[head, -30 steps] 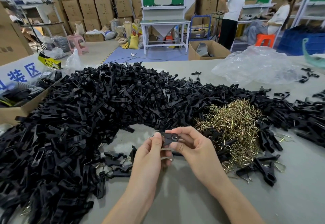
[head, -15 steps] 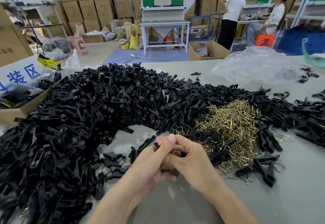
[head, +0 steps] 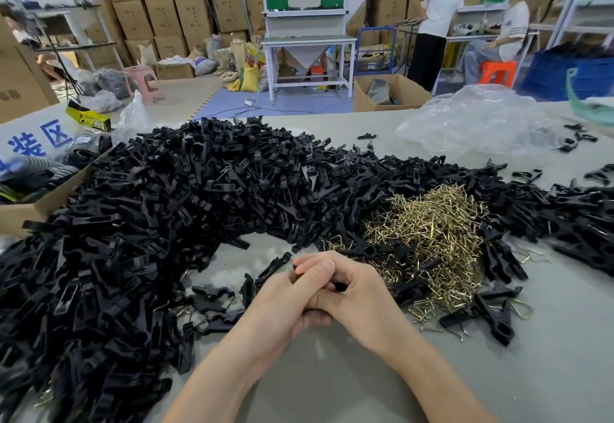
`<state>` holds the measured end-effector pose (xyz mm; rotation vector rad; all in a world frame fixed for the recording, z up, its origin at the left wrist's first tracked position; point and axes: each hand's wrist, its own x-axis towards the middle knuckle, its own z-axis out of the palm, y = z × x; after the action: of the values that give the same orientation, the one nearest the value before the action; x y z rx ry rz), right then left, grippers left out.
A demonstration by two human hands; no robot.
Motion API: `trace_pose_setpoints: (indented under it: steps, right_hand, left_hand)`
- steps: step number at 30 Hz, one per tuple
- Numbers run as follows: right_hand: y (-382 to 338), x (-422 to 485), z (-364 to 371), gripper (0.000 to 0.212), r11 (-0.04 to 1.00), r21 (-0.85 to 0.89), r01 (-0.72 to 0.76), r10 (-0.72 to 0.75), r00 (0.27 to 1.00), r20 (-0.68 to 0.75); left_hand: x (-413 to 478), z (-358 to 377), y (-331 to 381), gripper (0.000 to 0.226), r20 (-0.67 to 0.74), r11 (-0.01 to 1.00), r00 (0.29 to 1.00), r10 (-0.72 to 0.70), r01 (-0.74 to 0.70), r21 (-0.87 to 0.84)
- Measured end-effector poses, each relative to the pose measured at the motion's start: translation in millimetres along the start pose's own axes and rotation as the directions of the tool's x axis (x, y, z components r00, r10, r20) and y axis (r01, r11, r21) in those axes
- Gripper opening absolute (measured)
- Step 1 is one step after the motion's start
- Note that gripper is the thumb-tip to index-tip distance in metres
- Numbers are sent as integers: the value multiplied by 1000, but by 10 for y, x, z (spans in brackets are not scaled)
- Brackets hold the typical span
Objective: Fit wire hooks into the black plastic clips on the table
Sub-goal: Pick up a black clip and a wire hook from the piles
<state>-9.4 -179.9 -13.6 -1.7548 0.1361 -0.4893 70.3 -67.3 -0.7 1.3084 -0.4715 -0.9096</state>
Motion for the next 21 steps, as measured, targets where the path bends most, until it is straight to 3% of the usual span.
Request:
trace_pose_setpoints:
  steps: [3, 9, 15, 21]
  right_hand:
    - [12, -3, -8, 38, 999, 34, -3, 3, 1000, 3]
    - [29, 26, 7, 37, 999, 31, 8, -8, 1000, 23]
    - [38, 18, 8, 34, 998, -65, 3, -2, 1000, 12]
    - [38, 13, 21, 28, 997, -69, -34, 34, 999, -10]
  left_hand:
    - [-5, 23, -1, 21, 25, 999, 1000, -7, 6, 37]
    - [-2, 70, -37, 40, 1, 990, 1000, -30, 30, -135]
    - [16, 9, -14, 18, 11, 949, 996, -88, 87, -303]
    - [11, -27, -4, 35, 115, 943, 991, -63, 97, -318]
